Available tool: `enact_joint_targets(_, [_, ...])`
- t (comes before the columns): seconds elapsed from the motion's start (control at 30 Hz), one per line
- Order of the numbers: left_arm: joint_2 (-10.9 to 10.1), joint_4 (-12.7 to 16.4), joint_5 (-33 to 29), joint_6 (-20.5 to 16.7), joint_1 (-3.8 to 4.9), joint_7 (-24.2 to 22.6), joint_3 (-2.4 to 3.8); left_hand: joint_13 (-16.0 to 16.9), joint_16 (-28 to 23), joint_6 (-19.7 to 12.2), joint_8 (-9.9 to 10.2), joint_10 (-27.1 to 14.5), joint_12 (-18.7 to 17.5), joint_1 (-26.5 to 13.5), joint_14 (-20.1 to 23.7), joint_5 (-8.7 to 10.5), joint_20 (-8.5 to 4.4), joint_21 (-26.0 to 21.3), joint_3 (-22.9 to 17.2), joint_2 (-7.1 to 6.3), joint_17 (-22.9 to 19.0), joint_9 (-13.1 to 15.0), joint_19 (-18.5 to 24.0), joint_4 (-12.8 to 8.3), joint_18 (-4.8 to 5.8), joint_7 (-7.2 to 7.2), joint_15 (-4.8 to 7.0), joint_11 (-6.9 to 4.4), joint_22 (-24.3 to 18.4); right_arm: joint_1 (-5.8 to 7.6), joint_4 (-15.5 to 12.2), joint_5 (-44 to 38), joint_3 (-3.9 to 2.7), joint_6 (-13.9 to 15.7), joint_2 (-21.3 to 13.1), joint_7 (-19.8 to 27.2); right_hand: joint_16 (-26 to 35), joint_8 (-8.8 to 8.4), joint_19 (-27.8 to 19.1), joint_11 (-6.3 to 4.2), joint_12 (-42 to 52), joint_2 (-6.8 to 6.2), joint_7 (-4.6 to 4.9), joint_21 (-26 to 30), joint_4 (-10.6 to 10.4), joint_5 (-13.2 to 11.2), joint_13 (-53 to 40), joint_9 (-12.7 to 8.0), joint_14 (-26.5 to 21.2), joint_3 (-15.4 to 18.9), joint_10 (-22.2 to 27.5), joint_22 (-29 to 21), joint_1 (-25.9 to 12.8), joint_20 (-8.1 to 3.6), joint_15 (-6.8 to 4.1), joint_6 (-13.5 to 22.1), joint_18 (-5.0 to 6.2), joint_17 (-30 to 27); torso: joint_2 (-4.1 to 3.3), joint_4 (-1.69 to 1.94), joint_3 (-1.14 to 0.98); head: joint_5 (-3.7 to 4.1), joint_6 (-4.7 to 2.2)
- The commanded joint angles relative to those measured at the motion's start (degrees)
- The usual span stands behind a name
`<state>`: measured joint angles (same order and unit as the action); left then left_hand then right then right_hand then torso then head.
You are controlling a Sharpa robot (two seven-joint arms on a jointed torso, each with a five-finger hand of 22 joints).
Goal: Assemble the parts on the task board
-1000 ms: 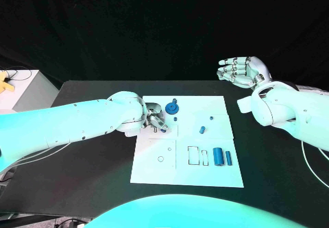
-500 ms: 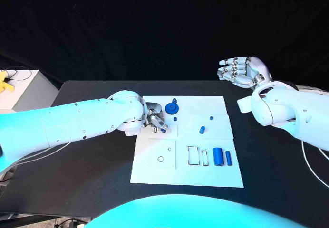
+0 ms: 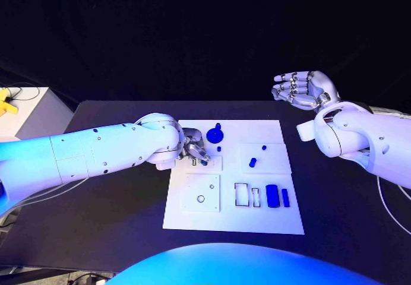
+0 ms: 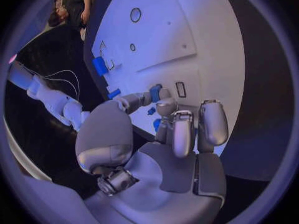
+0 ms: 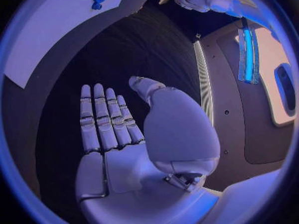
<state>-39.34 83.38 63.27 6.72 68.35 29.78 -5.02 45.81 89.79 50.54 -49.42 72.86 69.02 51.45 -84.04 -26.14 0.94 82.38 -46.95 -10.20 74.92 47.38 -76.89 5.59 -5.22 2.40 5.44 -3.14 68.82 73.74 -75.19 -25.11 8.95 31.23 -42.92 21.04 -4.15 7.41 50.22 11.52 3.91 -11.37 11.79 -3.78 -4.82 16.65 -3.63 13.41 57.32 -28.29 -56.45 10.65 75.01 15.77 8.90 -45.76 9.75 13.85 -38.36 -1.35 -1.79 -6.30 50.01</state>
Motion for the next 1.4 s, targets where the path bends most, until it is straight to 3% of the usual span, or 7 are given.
enact_joint_targets(0.03, [0.3,0.3,-0.2,2.9,-0.68,0.0,-0.51,-0.1,0.2,2.0,0.3,0.3,-0.4,-0.6,-6.0,0.25,-0.17,-0.3,-4.0,-0.09,15.1,0.1,-0.2,-4.4,0.87,-1.82,0.40,0.05,0.0,-0.01,0.0,-0.4,-0.02,0.1,0.0,0.1,0.3,-0.18,-0.5,0.17,-0.2,0.11,3.14,0.2,0.1,0.1,0.0,-0.1,-0.1,0.3,-0.2,-0.1,-0.5,0.06,0.53,-0.4,0.72,-0.1,0.02,0.00,0.01,0.01,-0.01])
enact_joint_targets(0.57, [0.2,0.3,-0.2,3.2,-0.68,0.1,-0.51,0.1,0.2,2.2,0.4,0.4,-0.3,-1.3,-6.0,0.40,-0.21,-0.4,-2.9,-0.32,15.1,0.1,-0.3,-3.7,0.87,-1.92,0.44,-0.02,0.0,-0.01,-0.1,-0.4,-0.02,0.1,-0.3,0.1,0.3,-0.20,-0.6,0.19,-0.3,0.19,3.16,0.2,0.1,0.2,0.0,-0.1,-0.1,0.3,-0.2,-0.2,-0.5,0.08,0.55,-0.4,0.71,-0.2,-0.01,-0.04,-0.03,-0.02,-0.01])
enact_joint_targets(0.83, [0.3,0.3,-0.2,4.0,-0.68,0.1,-0.51,0.5,0.2,2.6,0.5,0.6,0.0,-2.2,-6.0,0.50,-0.30,-0.3,-0.7,-0.64,15.1,0.2,-0.7,-2.4,0.99,-2.07,0.54,-0.13,0.5,-0.01,-0.2,-0.3,-0.02,0.1,-0.4,0.2,0.3,-0.20,-0.6,0.19,-0.3,0.21,3.17,0.2,0.1,0.2,0.0,-0.1,-0.1,0.3,-0.2,-0.2,-0.5,0.09,0.55,-0.5,0.70,-0.2,0.00,0.01,-0.04,-0.09,-0.01])
enact_joint_targets(1.4, [0.4,0.3,-0.2,4.9,-0.68,0.1,-0.51,1.4,0.2,3.4,0.7,1.1,0.5,-3.3,-6.0,0.54,-0.43,0.1,1.3,-0.07,15.1,0.2,-1.5,-0.4,1.21,-2.27,0.67,-0.30,1.6,-0.01,-0.2,-0.3,-0.02,0.0,-0.4,0.3,0.3,-0.20,-0.7,0.20,-0.3,0.25,3.19,0.2,0.0,0.2,0.0,-0.1,-0.1,0.3,-0.2,-0.3,-0.5,0.11,0.56,-0.6,0.69,-0.2,0.01,-0.01,-0.03,-0.19,-0.01])
